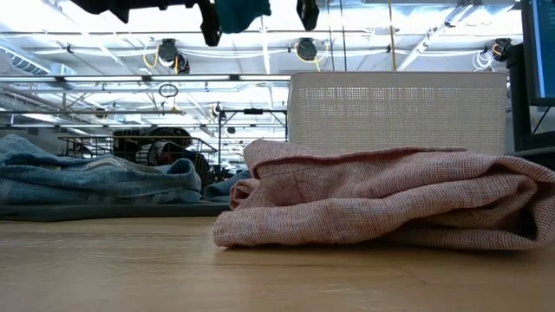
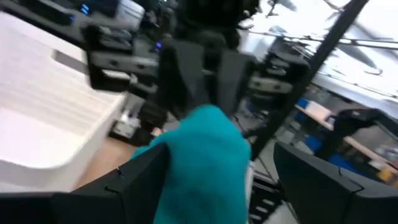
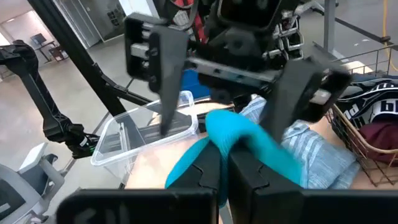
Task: Pick & Place Cloths
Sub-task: Put the bottom light blue sock into the transparent bin
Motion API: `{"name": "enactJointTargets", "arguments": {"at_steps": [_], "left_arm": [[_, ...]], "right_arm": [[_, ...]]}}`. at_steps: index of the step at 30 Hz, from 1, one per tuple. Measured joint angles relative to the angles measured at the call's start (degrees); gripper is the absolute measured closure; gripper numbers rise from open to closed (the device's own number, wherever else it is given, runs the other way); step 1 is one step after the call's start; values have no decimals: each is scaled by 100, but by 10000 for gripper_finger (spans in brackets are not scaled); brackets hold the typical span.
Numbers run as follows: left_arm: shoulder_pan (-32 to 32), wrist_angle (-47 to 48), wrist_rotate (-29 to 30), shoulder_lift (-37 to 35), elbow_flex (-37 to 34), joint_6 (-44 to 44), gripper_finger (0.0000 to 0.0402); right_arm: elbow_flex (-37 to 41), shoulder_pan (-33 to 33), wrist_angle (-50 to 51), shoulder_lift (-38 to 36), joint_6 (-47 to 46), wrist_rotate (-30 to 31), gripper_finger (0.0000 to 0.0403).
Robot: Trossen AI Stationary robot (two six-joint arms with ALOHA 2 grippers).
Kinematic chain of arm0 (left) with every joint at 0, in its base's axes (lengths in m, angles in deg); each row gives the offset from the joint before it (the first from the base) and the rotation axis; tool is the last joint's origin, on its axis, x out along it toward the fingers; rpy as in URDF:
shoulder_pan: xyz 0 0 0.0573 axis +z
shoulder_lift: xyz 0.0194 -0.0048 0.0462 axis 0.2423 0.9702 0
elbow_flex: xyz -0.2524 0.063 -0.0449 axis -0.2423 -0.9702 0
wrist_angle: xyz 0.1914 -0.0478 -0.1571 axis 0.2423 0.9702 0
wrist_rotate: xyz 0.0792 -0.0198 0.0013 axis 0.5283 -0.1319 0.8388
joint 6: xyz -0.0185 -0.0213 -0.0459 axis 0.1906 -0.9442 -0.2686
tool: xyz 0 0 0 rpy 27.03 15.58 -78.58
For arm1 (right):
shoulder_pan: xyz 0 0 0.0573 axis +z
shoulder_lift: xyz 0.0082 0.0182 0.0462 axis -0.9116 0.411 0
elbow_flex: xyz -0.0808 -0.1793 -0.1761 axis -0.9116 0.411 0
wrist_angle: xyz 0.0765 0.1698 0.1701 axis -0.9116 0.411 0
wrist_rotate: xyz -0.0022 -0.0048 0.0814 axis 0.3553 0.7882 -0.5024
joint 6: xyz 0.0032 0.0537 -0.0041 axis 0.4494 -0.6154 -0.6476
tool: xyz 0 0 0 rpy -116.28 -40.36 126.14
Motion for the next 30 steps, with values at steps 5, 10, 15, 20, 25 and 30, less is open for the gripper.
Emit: {"name": "enactJointTargets", "arguments": {"at_steps": [5, 10, 15, 20, 25, 30], "left_arm": [[-96, -72, -121, -8, 0, -35, 108], [-131, -17, 112, 76, 0, -28, 108], [-126, -20, 164, 235, 1, -28, 148], [-128, 39, 164, 300, 0, -34, 253], [-115, 164, 160, 281, 0, -74, 379], [-115, 224, 60, 219, -1, -253, 381]], "right_arm": [[0, -13, -103, 18, -159, -8, 403], [0, -13, -121, 16, -173, -4, 403], [0, -9, -139, 16, -175, -4, 403], [0, -9, -215, 14, -174, -4, 396], [0, -13, -202, 14, -470, -270, 382], [0, -8, -125, 14, -584, -678, 367]]}}
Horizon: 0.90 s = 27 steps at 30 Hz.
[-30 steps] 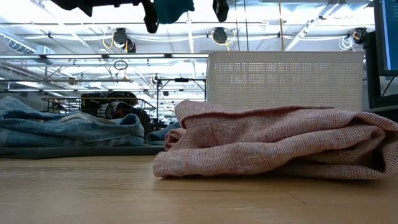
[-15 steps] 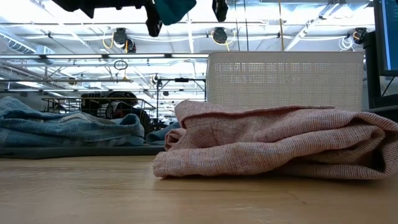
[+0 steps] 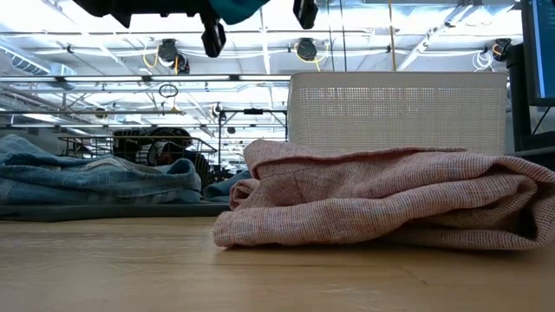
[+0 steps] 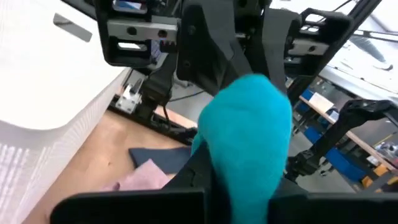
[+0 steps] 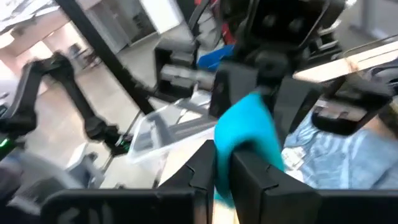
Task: Pick & Place Cloths
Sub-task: Put the bottom light blue sock into the transparent bin
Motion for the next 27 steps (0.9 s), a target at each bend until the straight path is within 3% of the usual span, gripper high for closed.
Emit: {"name": "enactJointTargets", "arguments": {"at_steps": [6, 13, 21, 27], "left_arm": [[-24, 950, 75, -470, 0, -57, 392], [-359, 2290, 272, -1270, 1, -629, 394], [-1506, 3963, 280, -1707, 69, -2606, 394], [-2569, 5845, 749, -1673, 894, -3697, 394]], "right_arm": [[0, 46, 482, -28, 77, -663, 322], [0, 73, 1379, -31, 333, -814, 266], [0, 73, 1409, -33, 657, -808, 261], [0, 73, 1387, -33, 931, -804, 268]]}}
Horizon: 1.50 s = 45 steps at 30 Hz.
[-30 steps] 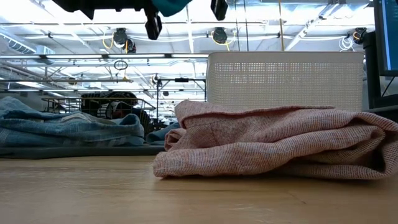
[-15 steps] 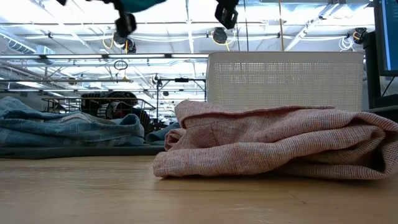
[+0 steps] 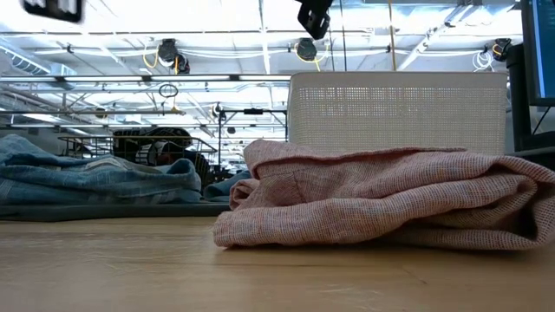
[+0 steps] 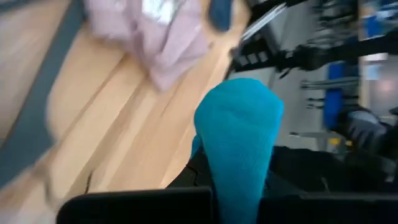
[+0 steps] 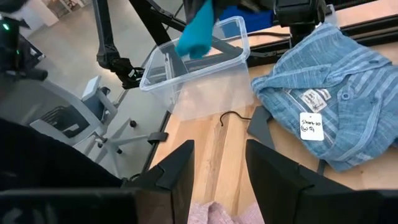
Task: Pick & Place Cloths
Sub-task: Put the bottom light blue sock into the transparent bin
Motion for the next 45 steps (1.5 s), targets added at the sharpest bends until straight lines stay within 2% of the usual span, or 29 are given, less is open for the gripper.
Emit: {"name": "enactJointTargets", "arguments": {"at_steps": [5, 8, 17, 21, 27, 36, 45], "left_arm": [[-711, 1732, 462, 182, 880, -972, 394], [-1016, 2522, 418, 431, 1121, -1500, 394], [-1808, 4051, -1122, 1341, 1151, -2579, 394], [-2101, 3958, -1159, 1611, 1151, -2900, 394], [-2282, 3421, -678, 2109, 1149, -3062, 394], [-2520, 3303, -927, 2893, 1144, -3018, 394], [-2729, 3228, -845, 3245, 1079, -3065, 394]], "right_arm": [[0, 0, -2, 0, 24, 1, 268], [0, 0, -2, 0, 118, 2, 270], [0, 0, -1, 0, 174, 2, 271], [0, 0, -2, 0, 174, 2, 271], [0, 0, 0, 0, 174, 2, 273], [0, 0, 0, 0, 174, 2, 273], [0, 0, 0, 0, 174, -9, 273]]}}
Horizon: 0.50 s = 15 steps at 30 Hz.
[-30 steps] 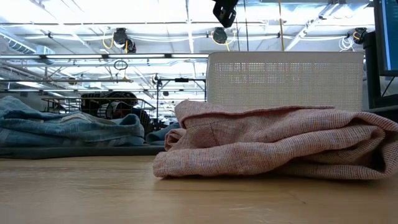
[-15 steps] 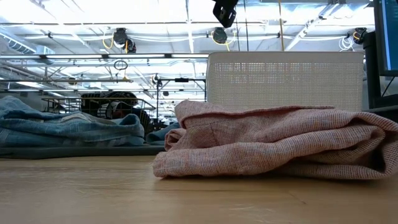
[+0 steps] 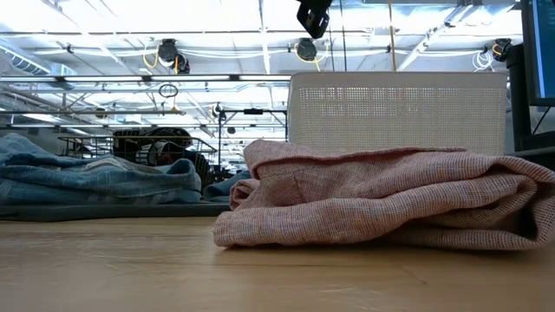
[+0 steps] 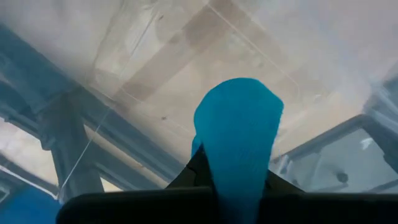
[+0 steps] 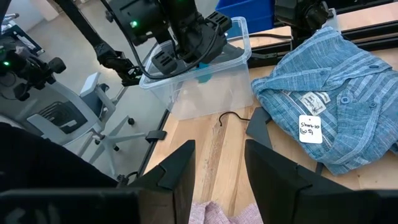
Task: Pick & Place Cloths
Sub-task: Put the bottom light blue sock into the transparent bin
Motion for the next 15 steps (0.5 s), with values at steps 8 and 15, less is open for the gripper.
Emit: {"name": "enactJointTargets", "arguments": {"at_steps": [8, 15], "left_arm": [[-171, -65, 5, 11, -241, -236, 374], [-269, -95, 516, 11, -241, -253, 317]], "right_arm": [[0, 0, 0, 0, -2, -2, 273], [0, 0, 0, 0, -2, -4, 273]]}}
